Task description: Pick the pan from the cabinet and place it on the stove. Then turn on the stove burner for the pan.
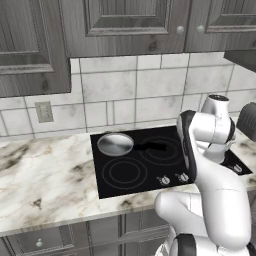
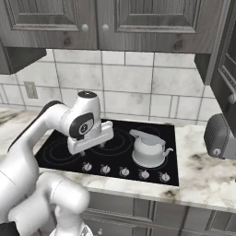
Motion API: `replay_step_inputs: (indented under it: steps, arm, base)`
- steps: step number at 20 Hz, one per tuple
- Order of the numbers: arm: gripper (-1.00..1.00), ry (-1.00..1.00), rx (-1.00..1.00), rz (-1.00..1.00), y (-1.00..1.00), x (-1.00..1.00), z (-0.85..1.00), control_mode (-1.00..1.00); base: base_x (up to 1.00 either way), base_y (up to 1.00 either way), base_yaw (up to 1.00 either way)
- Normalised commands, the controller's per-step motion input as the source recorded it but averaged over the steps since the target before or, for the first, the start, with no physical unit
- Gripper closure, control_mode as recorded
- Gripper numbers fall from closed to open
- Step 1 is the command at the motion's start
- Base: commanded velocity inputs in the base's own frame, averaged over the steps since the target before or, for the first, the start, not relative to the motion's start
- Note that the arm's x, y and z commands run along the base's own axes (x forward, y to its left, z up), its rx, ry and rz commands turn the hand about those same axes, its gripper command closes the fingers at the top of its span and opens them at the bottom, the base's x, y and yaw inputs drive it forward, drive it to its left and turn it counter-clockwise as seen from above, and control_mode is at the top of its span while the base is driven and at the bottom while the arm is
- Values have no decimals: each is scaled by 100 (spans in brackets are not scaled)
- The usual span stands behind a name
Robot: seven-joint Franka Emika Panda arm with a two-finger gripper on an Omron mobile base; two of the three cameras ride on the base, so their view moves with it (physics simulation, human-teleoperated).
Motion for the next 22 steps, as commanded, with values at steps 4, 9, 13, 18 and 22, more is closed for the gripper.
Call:
replay_step_inputs:
  steps: [4,9,13,18,22]
  arm:
    - [-100,-2,-3,27,0,-29,3,-100]
    - [-100,0,-10,25,2,-26,11,-100]
    - [-100,0,-12,28,2,-17,16,-100]
    - [-100,0,-6,32,0,-2,3,-100]
    - [-100,0,-2,35,1,0,0,-100]
  base:
    - [0,0,0]
    - [0,0,0]
    - [0,0,0]
    - [0,0,0]
    - [0,0,0]
